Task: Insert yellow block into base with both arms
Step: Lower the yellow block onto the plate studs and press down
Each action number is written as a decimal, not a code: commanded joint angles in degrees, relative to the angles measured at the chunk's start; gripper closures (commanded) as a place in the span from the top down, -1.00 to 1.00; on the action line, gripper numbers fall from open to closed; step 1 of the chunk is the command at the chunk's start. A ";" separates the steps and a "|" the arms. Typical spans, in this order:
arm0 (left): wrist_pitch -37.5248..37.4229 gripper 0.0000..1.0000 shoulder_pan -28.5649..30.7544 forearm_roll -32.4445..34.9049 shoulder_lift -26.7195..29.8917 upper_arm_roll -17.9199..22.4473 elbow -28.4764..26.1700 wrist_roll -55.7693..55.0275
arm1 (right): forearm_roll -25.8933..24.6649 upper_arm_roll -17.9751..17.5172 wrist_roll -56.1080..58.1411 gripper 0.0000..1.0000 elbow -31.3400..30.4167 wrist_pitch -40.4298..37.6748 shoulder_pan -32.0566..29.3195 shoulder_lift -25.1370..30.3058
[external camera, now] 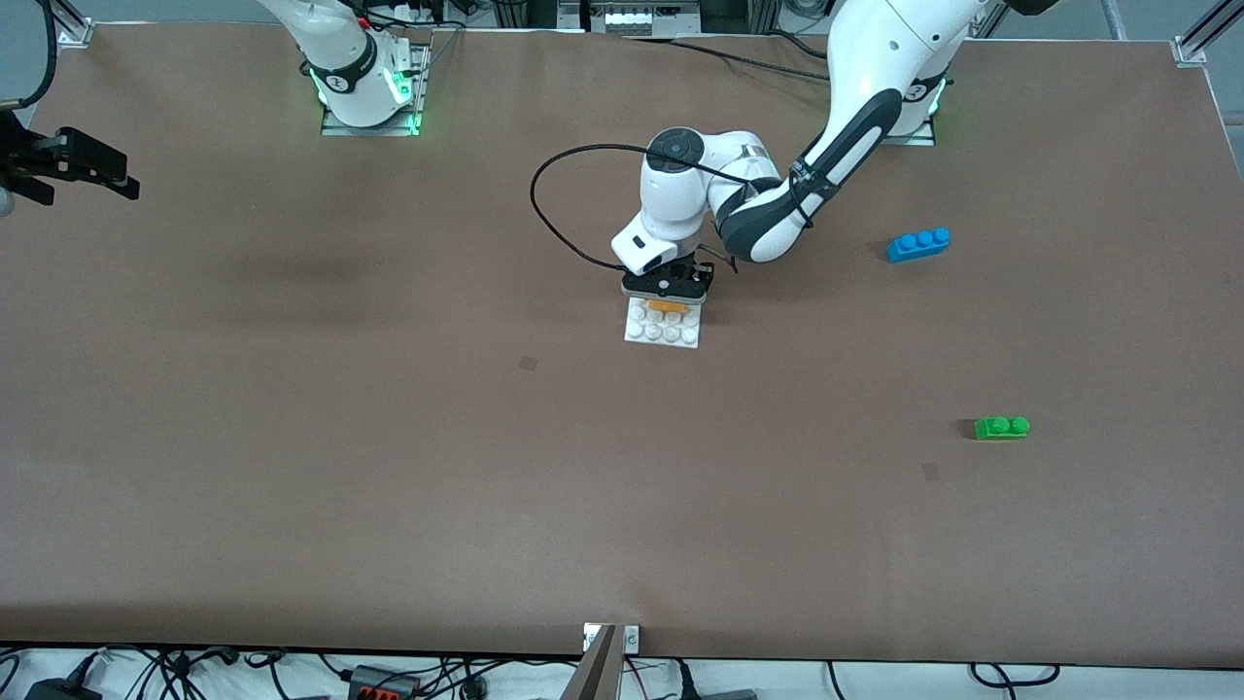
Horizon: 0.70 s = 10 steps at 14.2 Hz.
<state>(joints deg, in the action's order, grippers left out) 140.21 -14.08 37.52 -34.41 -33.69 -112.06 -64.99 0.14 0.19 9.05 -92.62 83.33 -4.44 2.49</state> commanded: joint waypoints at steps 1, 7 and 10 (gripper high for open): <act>1.03 0.09 1.95 1.76 -0.65 -0.33 -0.88 -0.93 | -0.49 -0.28 -0.62 1.00 -0.11 -0.36 -0.39 0.14; 1.03 0.09 2.57 1.59 -1.09 -0.41 -0.88 -1.54 | -0.49 -0.28 -0.62 1.00 -0.11 -0.36 -0.39 0.14; 0.95 0.09 2.75 1.50 -1.01 -1.90 -0.97 -2.50 | -0.49 -0.19 -0.62 1.00 -0.11 -0.36 -0.56 0.14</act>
<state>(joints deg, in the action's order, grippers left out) 140.54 -12.07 37.52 -34.50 -33.97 -112.23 -65.23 0.14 0.26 9.03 -92.62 83.33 -4.51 2.41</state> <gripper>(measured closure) 0.317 0.000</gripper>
